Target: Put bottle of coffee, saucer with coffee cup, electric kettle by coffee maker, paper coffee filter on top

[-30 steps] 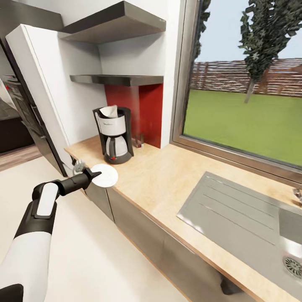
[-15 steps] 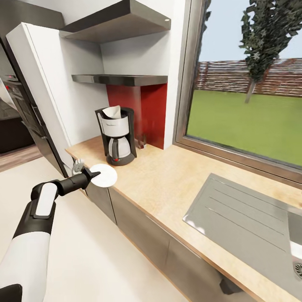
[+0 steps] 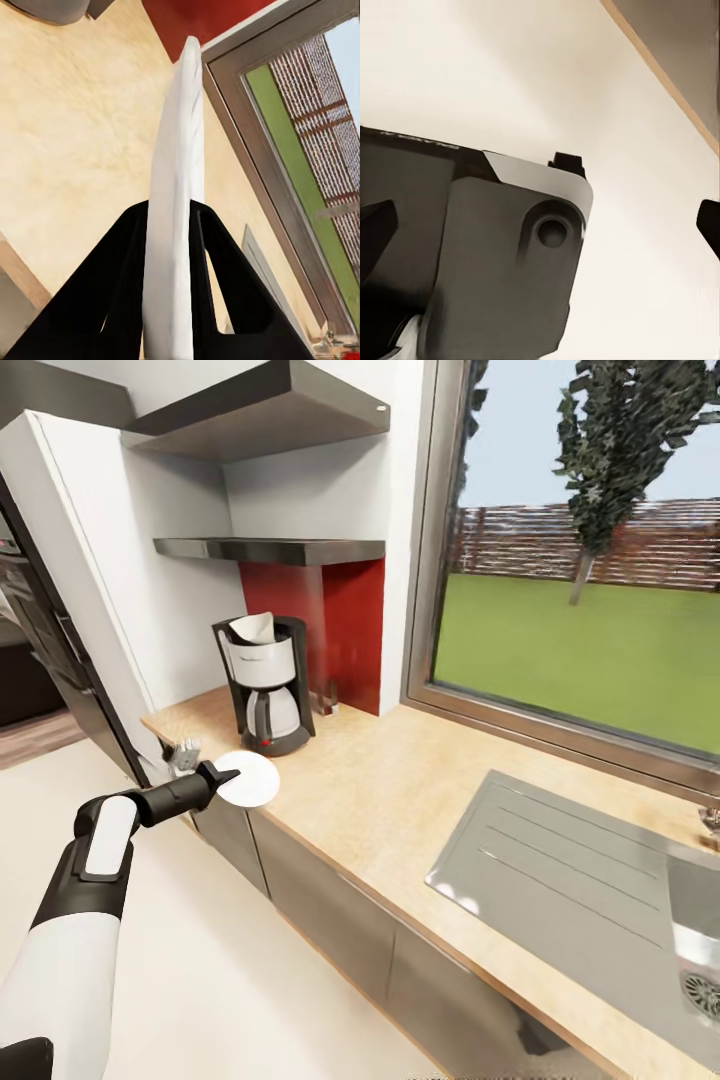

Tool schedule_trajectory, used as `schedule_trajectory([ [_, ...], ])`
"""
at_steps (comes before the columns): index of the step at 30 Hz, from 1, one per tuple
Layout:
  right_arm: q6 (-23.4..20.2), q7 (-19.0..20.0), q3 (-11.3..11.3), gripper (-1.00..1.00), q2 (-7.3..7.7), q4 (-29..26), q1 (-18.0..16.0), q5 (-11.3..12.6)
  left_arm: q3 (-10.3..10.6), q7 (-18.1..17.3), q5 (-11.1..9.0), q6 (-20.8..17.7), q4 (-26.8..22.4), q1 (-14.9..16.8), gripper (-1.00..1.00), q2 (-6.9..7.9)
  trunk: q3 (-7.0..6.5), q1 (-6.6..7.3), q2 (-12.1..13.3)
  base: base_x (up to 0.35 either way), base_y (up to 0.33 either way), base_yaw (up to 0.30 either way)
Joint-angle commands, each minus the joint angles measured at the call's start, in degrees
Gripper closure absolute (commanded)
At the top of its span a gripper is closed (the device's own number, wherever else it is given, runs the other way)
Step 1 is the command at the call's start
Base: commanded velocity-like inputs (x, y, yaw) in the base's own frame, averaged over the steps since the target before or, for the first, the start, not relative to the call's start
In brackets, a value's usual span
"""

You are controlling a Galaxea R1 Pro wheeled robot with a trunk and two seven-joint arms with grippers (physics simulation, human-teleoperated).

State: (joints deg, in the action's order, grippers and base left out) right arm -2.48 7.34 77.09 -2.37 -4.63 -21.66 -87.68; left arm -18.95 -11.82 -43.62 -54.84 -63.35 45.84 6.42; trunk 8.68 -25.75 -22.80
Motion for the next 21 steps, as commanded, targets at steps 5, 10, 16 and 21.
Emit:
schedule_trajectory([
  [5, -0.15, 0.19, 0.50, -1.00, 0.02, -0.58, -0.06, -0.29, -0.12, -0.48, 0.47, -0.27, -0.02, 0.04, 1.00, 0.00, 0.12, -0.03, -0.12, 0.000, 0.000, -0.264],
  [10, 1.30, 0.14, 0.63, -1.00, 0.32, -0.79, -0.05, 0.57, -0.12, -0.48, 0.47, -0.27, -0.02, 0.04, 1.00, 0.00, 0.12, -0.03, -0.12, 0.000, 0.000, -0.269],
  [16, 1.76, 0.05, 0.60, -1.00, 0.44, -1.85, -0.05, 0.72, -0.21, -0.48, 0.39, -0.27, -0.05, 0.04, 1.00, 0.00, 0.12, -0.03, -0.12, 0.000, 0.000, -0.271],
  [21, 1.70, -0.22, 0.60, -1.00, 0.44, -2.03, -0.05, 0.67, -0.19, -0.49, 0.38, -0.27, -0.02, 0.04, 1.00, -0.04, 0.12, -0.03, -0.12, 0.000, 0.000, -0.271],
])
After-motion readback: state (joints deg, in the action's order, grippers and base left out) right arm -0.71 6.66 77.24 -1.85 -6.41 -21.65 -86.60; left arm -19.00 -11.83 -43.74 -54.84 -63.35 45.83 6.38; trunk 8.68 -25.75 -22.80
